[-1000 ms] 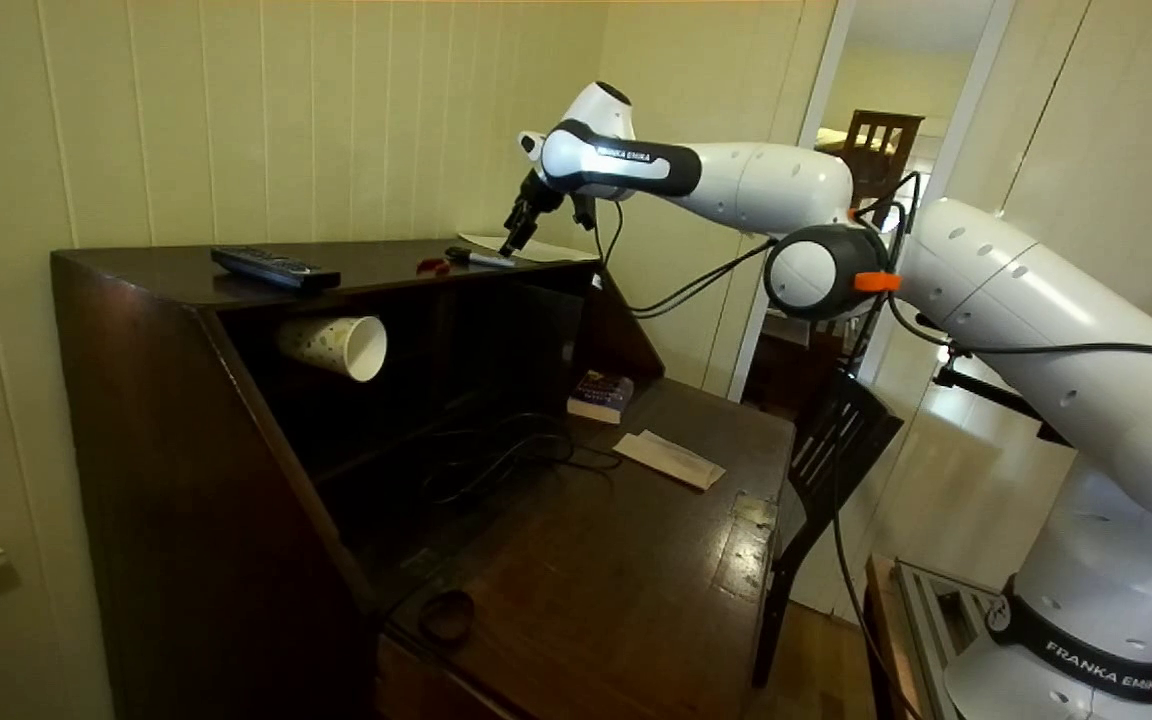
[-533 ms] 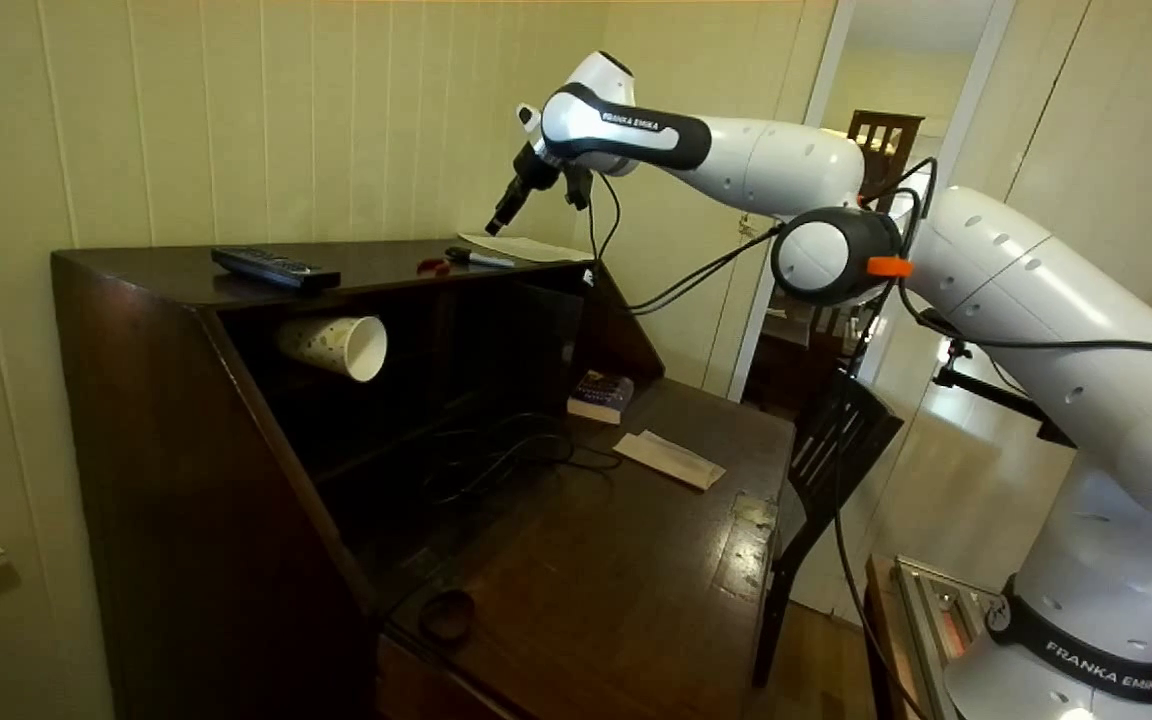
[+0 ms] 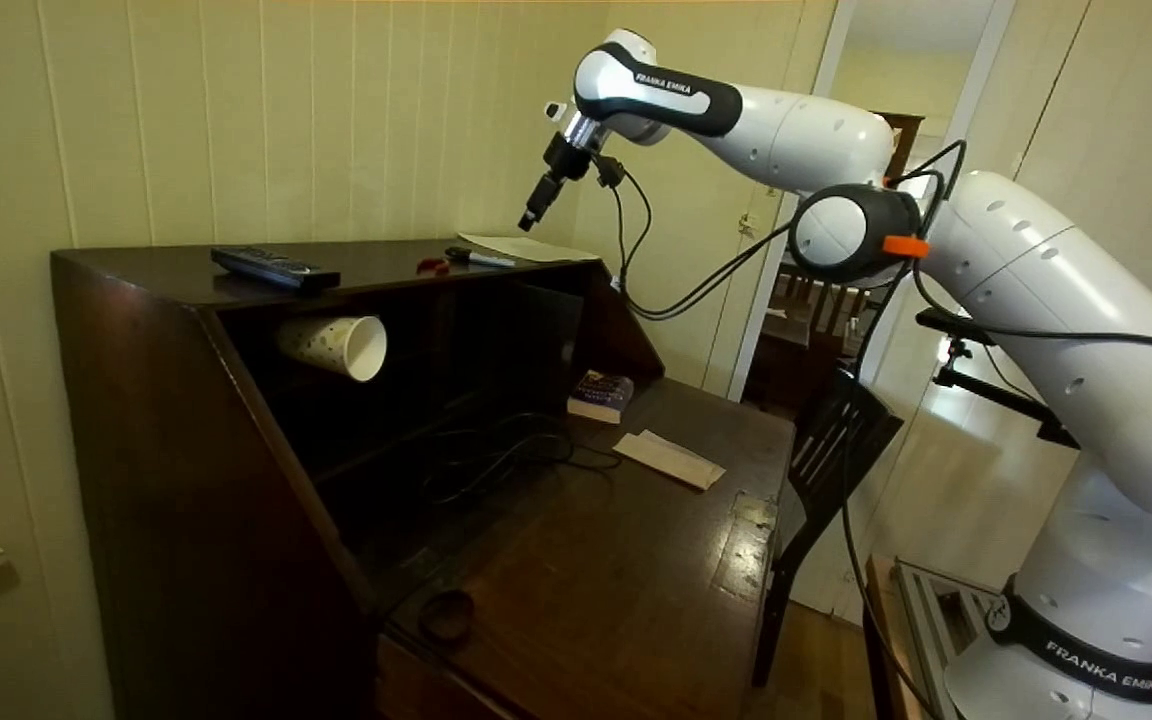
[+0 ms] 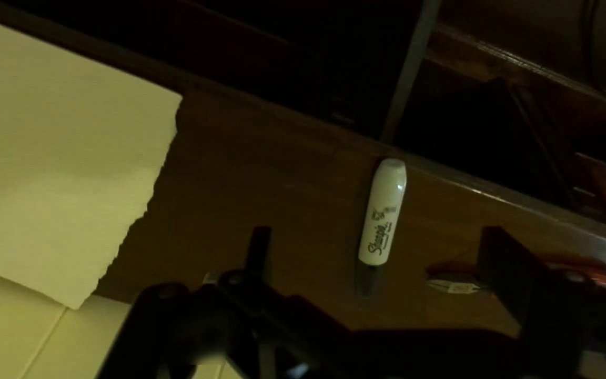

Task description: Move the black marker to the left

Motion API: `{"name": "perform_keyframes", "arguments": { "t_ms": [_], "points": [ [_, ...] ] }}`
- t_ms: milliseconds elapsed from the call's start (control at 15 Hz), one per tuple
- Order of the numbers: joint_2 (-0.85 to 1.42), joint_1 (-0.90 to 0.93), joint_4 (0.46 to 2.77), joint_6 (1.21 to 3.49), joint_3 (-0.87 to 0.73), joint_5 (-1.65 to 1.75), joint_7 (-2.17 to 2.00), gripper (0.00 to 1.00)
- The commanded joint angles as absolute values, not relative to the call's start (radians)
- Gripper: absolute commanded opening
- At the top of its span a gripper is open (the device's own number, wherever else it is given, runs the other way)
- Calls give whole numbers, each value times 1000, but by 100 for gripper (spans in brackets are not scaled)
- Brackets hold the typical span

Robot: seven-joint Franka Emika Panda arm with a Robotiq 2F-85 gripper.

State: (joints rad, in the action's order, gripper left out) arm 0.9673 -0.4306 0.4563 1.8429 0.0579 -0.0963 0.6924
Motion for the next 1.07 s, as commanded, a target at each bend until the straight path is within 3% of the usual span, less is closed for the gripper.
{"name": "perform_keyframes", "arguments": {
  "t_ms": [0, 467, 867, 1000],
  "points": [
    [1023, -434, 410, 1824, 61, -119, 636, 100],
    [1084, -401, 418, 1905, 73, -116, 625, 100],
    [1080, -399, 427, 1950, 93, -133, 600, 88],
    [1072, -409, 434, 1953, 97, -146, 574, 88]
  ]
}}
